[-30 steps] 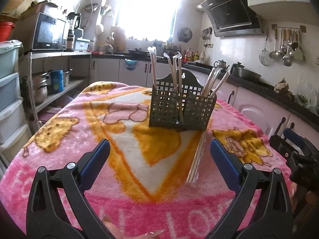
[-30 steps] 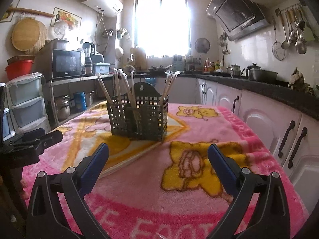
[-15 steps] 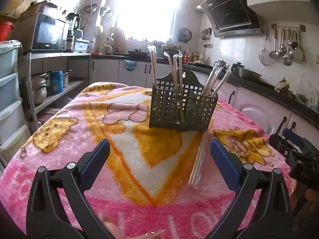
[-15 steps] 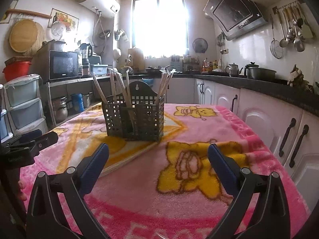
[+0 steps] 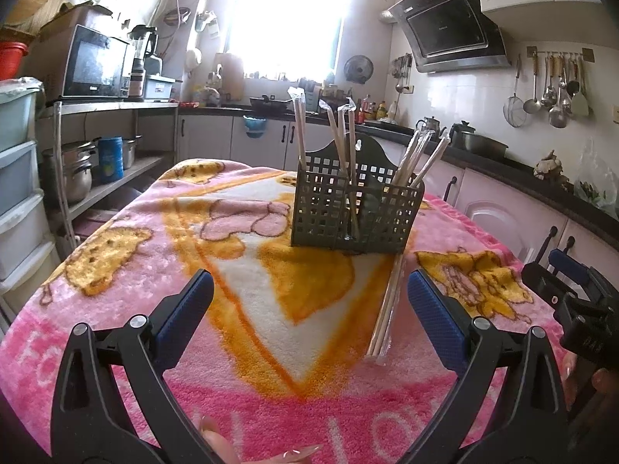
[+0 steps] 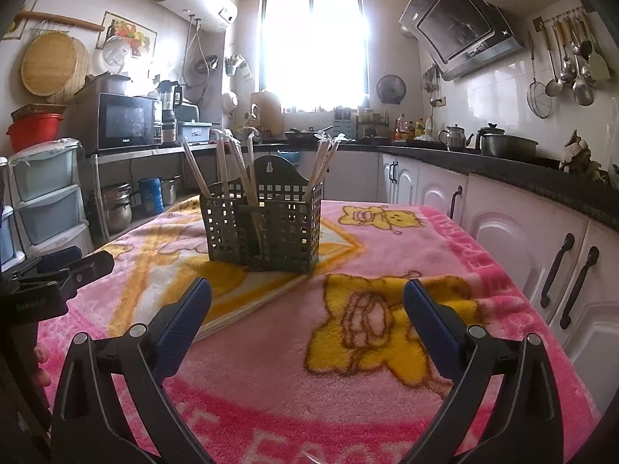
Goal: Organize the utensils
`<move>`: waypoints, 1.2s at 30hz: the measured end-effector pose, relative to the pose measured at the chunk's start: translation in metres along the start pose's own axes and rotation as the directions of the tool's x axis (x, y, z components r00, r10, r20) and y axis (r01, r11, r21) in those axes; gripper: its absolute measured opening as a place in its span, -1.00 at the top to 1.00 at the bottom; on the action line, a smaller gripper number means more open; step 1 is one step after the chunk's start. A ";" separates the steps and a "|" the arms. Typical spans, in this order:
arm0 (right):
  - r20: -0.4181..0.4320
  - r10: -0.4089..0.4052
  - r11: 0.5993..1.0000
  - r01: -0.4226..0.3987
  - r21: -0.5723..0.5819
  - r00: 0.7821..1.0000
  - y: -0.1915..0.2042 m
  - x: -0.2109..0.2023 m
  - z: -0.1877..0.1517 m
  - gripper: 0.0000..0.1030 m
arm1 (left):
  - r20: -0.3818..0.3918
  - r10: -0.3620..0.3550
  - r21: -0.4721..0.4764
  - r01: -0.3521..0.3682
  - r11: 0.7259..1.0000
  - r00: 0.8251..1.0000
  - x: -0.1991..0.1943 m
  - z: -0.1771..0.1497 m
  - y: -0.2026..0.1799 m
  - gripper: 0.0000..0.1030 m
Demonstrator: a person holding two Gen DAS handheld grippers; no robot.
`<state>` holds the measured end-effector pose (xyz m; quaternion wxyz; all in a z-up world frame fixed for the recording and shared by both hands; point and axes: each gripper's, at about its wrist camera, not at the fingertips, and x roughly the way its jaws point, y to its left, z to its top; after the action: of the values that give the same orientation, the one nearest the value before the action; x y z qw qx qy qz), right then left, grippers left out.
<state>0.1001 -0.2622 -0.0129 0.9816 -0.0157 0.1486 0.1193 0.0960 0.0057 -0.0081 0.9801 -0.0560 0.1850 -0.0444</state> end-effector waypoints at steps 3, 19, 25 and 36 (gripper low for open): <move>0.001 0.000 1.000 0.000 0.001 1.000 0.000 0.000 0.000 -0.88 | -0.001 0.000 -0.003 0.000 1.000 1.000 0.000 0.000 0.000 -0.78; 0.001 -0.001 1.000 0.001 -0.002 1.000 -0.001 0.000 -0.001 -0.88 | 0.003 -0.001 0.005 0.001 1.000 1.000 0.000 -0.002 0.001 -0.78; 0.000 -0.001 1.000 0.001 -0.002 1.000 -0.001 0.000 -0.001 -0.88 | 0.003 -0.001 0.005 0.001 1.000 1.000 0.000 -0.002 0.001 -0.78; -0.005 0.000 1.000 0.000 -0.007 1.000 -0.001 0.001 -0.004 -0.88 | 0.002 -0.003 0.004 0.003 1.000 1.000 0.000 -0.002 0.001 -0.78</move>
<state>0.1005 -0.2629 -0.0167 0.9811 -0.0195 0.1508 0.1197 0.0953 0.0062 -0.0103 0.9804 -0.0545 0.1837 -0.0461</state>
